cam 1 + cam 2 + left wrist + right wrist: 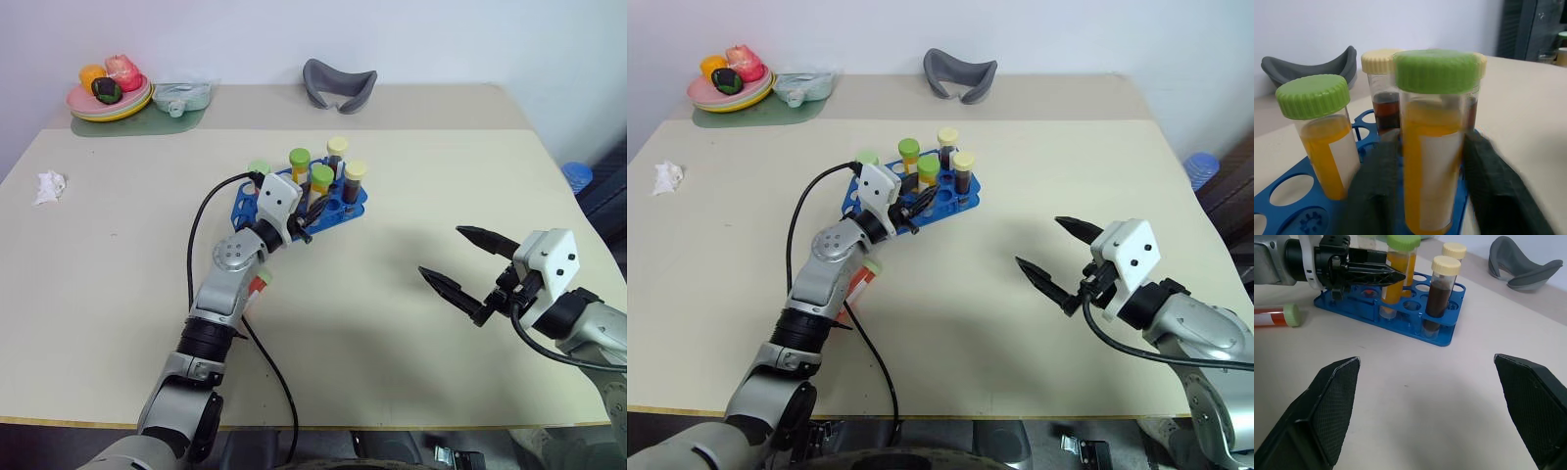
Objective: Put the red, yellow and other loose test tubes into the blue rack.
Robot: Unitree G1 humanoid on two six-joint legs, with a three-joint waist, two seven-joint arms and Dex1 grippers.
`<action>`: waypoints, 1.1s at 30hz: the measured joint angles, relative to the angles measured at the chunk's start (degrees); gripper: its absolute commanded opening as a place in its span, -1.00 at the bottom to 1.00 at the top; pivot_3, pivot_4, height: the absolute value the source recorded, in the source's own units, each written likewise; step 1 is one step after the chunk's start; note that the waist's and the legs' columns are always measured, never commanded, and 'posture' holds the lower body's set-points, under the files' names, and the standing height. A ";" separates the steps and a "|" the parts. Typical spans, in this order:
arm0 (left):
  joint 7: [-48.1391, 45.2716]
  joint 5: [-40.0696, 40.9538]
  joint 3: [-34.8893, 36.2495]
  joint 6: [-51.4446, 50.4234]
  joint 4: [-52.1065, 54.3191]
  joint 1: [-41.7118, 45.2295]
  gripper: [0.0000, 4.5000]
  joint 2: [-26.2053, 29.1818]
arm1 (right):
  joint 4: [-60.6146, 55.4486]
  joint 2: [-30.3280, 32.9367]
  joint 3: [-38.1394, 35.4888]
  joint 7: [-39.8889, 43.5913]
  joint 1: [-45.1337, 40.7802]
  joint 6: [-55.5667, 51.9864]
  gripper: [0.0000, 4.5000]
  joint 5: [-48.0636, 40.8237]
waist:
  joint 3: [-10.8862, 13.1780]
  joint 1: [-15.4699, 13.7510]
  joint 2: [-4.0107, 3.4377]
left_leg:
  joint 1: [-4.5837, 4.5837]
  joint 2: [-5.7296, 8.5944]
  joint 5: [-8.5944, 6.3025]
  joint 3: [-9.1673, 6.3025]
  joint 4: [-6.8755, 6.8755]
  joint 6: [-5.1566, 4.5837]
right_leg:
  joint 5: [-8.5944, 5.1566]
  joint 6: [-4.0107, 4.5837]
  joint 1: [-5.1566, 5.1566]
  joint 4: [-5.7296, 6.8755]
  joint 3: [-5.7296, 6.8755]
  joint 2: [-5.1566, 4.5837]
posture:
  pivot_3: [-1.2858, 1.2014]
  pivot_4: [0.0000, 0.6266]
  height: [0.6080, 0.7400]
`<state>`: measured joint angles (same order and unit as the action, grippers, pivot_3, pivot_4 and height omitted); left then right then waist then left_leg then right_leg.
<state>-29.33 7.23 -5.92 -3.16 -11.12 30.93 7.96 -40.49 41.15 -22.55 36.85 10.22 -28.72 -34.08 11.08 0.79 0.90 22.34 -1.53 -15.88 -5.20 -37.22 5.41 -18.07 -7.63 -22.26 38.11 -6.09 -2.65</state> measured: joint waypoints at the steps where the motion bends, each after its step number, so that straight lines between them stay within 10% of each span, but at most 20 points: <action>1: 0.00 0.05 0.00 0.02 0.00 0.00 0.68 -0.02 | 0.00 0.01 0.00 -0.01 0.00 -0.12 1.00 0.00 | 0.00 0.00 0.00 | 0.00 0.00 0.00 0.00 0.00 0.00 | 0.00 0.00 0.00 0.00 0.00 0.00 | 0.03 -0.52 1.00; 33: -34.82 25.86 4.28 -23.13 14.50 -7.58 0.87 26.56 | 3.65 -0.35 8.03 -0.49 -8.62 0.30 1.00 1.58 | 0.00 0.37 -0.02 | 0.00 -0.04 -0.01 0.00 0.02 -0.02 | 0.00 0.01 -0.03 0.01 0.01 0.02 | 0.03 -0.52 1.00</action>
<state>-64.15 33.09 -1.63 -26.29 3.38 23.36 34.52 -36.84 40.79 -14.52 36.37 1.60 -28.43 -32.49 11.08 1.16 0.88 22.35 -1.57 -15.89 -5.20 -37.20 5.39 -18.08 -7.61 -22.29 38.12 -6.08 -2.64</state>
